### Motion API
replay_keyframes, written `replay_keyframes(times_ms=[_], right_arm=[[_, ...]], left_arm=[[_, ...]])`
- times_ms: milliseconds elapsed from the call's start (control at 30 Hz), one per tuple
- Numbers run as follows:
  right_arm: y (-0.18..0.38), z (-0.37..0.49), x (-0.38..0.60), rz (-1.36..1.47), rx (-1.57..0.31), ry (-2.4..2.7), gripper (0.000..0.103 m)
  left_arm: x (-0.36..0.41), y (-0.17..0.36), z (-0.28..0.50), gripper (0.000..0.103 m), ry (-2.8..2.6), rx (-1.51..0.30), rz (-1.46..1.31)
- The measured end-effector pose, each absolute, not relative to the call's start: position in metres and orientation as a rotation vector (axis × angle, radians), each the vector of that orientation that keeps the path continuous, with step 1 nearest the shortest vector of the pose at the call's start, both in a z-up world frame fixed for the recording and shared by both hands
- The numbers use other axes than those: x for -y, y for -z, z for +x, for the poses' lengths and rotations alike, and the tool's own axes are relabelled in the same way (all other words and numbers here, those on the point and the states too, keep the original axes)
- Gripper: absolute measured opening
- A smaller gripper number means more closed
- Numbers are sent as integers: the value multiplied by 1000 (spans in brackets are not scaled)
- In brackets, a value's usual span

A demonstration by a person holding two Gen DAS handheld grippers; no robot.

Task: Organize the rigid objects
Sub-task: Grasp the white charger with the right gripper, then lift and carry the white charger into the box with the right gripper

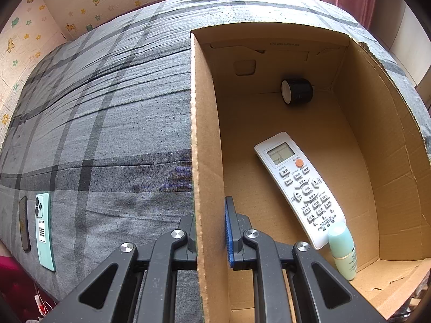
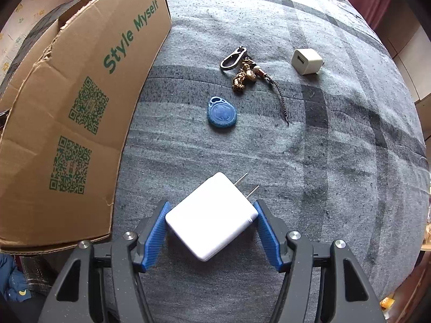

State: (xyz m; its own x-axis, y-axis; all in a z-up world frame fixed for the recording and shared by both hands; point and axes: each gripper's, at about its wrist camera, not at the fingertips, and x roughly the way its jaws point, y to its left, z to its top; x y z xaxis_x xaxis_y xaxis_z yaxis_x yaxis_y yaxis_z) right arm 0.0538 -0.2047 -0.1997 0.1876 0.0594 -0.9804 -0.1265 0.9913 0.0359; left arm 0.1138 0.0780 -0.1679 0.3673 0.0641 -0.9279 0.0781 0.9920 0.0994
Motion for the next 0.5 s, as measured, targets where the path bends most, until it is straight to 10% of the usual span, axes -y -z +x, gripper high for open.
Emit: replay_keyframes(times_ms=[500], right_arm=[[146,63,207,-69,-1329,-120,67]], left_arm=[[-77,168,113,14,9,-1195,137]])
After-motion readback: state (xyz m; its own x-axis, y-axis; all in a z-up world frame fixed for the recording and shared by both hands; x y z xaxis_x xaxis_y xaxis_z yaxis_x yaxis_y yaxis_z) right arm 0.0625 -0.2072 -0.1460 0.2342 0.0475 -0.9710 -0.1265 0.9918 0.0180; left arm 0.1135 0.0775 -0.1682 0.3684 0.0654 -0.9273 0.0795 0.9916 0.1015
